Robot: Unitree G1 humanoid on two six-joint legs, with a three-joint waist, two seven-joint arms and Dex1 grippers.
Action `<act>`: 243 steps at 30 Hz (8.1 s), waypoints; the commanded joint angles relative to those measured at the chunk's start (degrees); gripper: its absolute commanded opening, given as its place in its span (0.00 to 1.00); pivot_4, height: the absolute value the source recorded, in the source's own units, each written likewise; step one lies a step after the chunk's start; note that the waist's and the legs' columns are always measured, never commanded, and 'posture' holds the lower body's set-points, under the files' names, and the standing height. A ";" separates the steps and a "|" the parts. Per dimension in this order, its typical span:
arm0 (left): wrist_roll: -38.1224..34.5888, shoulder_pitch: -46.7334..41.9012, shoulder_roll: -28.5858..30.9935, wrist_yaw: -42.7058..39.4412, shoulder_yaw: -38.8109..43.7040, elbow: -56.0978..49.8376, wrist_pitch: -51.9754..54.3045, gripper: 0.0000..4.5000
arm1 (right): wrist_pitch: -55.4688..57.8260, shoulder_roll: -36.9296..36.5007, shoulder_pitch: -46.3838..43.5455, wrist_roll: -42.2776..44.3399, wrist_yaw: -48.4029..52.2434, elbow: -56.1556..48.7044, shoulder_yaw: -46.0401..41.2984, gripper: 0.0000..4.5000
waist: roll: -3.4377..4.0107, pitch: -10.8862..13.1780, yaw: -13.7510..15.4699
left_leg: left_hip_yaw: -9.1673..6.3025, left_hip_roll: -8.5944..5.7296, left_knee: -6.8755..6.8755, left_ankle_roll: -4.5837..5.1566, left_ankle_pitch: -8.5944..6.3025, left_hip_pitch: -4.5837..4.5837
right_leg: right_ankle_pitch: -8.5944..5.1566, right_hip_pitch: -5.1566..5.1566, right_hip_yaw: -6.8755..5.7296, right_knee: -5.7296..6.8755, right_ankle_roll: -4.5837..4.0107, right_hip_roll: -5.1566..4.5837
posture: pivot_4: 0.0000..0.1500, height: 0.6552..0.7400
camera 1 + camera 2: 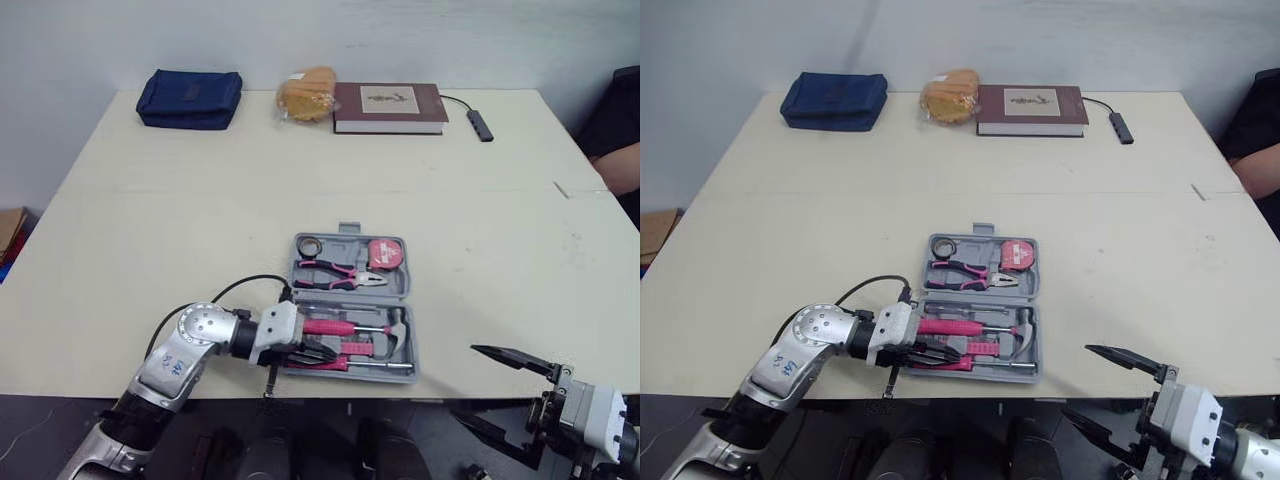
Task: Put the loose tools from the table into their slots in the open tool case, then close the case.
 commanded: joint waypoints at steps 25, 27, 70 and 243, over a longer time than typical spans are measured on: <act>-9.64 -0.38 -2.59 1.15 8.24 -1.23 2.32 0.01 | 18.04 -1.27 -9.04 0.04 -16.73 1.51 -0.37 1.00 | 0.13 -1.12 -0.16 | -0.22 0.17 -0.13 -0.13 -0.10 0.15 | -0.09 0.12 -0.07 -0.11 -0.16 -0.09 | 1.00 1.00; -11.60 -0.25 -1.02 0.76 12.30 0.41 2.61 0.01 | 19.10 -1.78 -12.24 0.44 -16.48 2.57 0.91 1.00 | 0.15 -1.10 -0.18 | -0.22 0.16 -0.07 -0.19 -0.03 -0.14 | -0.10 -0.17 -0.12 0.01 -0.18 -0.09 | 1.00 1.00; 3.26 -7.87 -4.59 15.26 11.66 17.51 6.33 0.00 | 35.64 -3.04 -54.44 -13.44 -11.30 26.79 29.85 0.01 | -0.40 -0.68 -1.58 | -0.18 0.08 -0.02 -0.11 0.13 -0.24 | 0.01 -0.07 -0.43 0.07 0.01 -0.01 | 1.00 1.00; 8.28 -27.83 -12.22 -3.96 11.91 51.64 -19.15 0.00 | 8.96 -5.45 -44.44 -20.66 -16.37 34.92 30.57 0.01 | -0.69 -0.24 -1.39 | -1.30 -0.18 0.69 -0.02 0.56 -1.10 | 0.21 0.09 -1.83 0.13 0.14 0.07 | 1.00 1.00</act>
